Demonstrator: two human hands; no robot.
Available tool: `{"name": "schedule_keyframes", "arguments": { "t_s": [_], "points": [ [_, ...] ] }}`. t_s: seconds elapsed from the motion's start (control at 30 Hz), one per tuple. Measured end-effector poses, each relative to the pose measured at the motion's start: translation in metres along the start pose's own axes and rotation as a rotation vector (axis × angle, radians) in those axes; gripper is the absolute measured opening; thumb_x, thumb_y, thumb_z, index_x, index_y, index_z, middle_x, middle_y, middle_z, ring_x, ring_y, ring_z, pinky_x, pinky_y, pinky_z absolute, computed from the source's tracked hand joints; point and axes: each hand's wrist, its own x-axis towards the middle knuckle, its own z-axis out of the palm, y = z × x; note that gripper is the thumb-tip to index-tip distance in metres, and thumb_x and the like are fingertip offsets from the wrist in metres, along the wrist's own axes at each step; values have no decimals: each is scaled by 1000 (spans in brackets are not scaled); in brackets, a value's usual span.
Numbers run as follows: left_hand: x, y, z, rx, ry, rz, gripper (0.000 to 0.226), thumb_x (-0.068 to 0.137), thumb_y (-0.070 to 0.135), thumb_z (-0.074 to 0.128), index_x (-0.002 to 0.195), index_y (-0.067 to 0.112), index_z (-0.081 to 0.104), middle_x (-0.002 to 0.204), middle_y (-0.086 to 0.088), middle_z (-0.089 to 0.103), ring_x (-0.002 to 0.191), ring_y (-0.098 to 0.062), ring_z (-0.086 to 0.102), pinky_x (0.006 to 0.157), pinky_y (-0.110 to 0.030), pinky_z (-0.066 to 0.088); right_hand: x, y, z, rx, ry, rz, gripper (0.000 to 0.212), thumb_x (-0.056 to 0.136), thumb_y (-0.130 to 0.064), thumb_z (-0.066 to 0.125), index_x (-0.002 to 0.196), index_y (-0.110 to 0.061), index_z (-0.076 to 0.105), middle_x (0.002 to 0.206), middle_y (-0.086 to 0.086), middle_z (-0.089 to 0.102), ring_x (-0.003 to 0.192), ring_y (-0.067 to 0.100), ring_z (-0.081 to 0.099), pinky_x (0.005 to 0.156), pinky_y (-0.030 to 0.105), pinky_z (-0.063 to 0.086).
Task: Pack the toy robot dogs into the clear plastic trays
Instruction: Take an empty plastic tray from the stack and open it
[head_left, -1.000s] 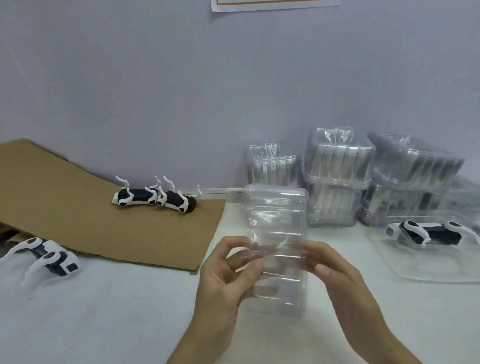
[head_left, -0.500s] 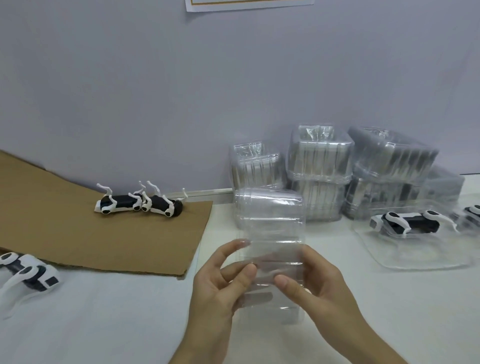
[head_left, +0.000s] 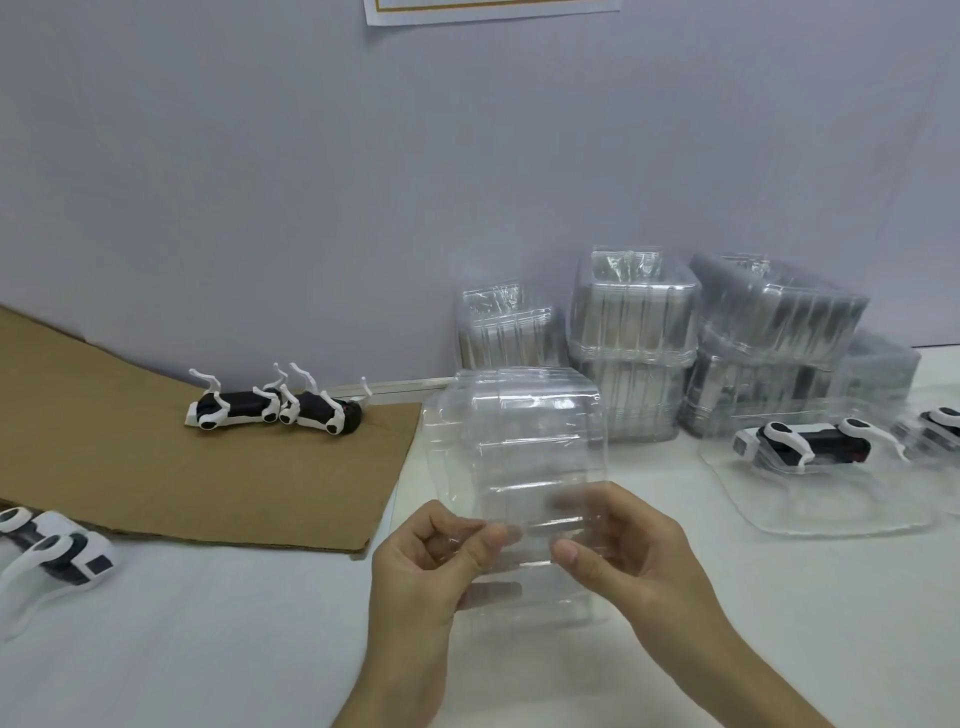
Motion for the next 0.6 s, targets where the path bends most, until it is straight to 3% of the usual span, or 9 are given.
{"name": "schedule_keyframes", "arguments": {
  "t_s": [0.1,0.27,0.33,0.43,0.6],
  "points": [
    [2,0,-2,-18,5,14,11,65,29,78,65,22,71,92,-22,76,79,-38,75,55,-33,58,1,-3,-3,20,7,-8,25,82,-16,81,98,-34,73,96,-2,77,81,12,70,73,19,52],
    [4,0,-4,-46,28,23,4,78,25,70,76,23,73,98,-22,75,82,-36,75,58,-32,59,3,-3,-9,56,59,3,24,85,-2,73,99,-21,71,94,4,78,79,18,74,69,18,53],
    [5,2,-6,-44,7,9,4,79,25,74,82,22,76,100,-22,75,85,-36,75,60,-32,59,2,-3,-8,42,49,2,25,86,-5,72,100,-26,71,96,4,78,82,19,74,72,21,55],
    [5,1,-7,-15,-53,-4,22,78,31,77,96,20,79,101,-19,76,91,-35,75,65,-32,60,2,-4,-7,1,25,0,27,88,-10,75,98,-34,70,99,0,77,84,16,73,77,24,55],
    [2,-5,-4,26,-66,24,12,77,22,72,85,15,78,93,-23,75,86,-39,75,63,-35,61,1,-3,-5,-64,-60,-5,22,82,-25,72,98,-39,68,99,-4,75,86,15,69,76,19,51]
  ]
}}
